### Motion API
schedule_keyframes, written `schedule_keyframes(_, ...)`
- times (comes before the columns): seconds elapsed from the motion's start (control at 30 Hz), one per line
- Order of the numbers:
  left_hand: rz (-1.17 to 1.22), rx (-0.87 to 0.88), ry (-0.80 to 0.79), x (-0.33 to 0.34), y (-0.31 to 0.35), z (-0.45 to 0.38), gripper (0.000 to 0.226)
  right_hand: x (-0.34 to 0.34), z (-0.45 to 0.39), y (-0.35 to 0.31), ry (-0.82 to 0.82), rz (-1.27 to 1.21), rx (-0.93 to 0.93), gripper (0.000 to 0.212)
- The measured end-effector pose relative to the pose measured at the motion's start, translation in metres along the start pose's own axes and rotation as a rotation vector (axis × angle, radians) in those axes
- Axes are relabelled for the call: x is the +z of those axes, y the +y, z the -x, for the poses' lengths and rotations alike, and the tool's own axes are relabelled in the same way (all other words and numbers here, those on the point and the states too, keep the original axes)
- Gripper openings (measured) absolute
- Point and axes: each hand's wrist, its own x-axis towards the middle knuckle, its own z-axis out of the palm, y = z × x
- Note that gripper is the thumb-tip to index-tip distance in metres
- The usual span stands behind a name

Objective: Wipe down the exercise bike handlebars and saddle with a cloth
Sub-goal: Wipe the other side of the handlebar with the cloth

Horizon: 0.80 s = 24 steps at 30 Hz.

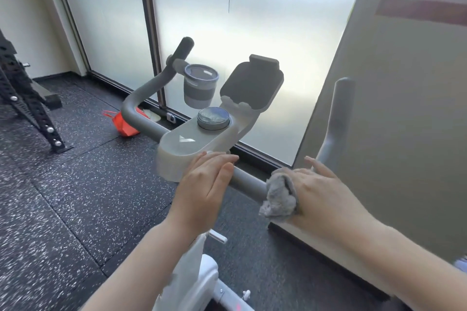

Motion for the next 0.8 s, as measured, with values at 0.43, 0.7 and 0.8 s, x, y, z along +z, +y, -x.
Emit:
schedule_keyframes(0.43,0.05,0.012,0.009,0.002,-0.007,-0.002,0.048,0.025,-0.055,-0.068,0.105,-0.047,0.195,0.04)
schedule_keyframes(0.7,-0.013,0.024,0.012,0.002,-0.005,0.0,0.048,-0.01,-0.011,0.004,-0.184,0.068,-0.097,0.03)
schedule_keyframes(0.8,-0.012,0.002,0.031,0.004,-0.003,0.0,0.048,-0.007,-0.025,-0.038,-0.012,0.178,0.081,0.034)
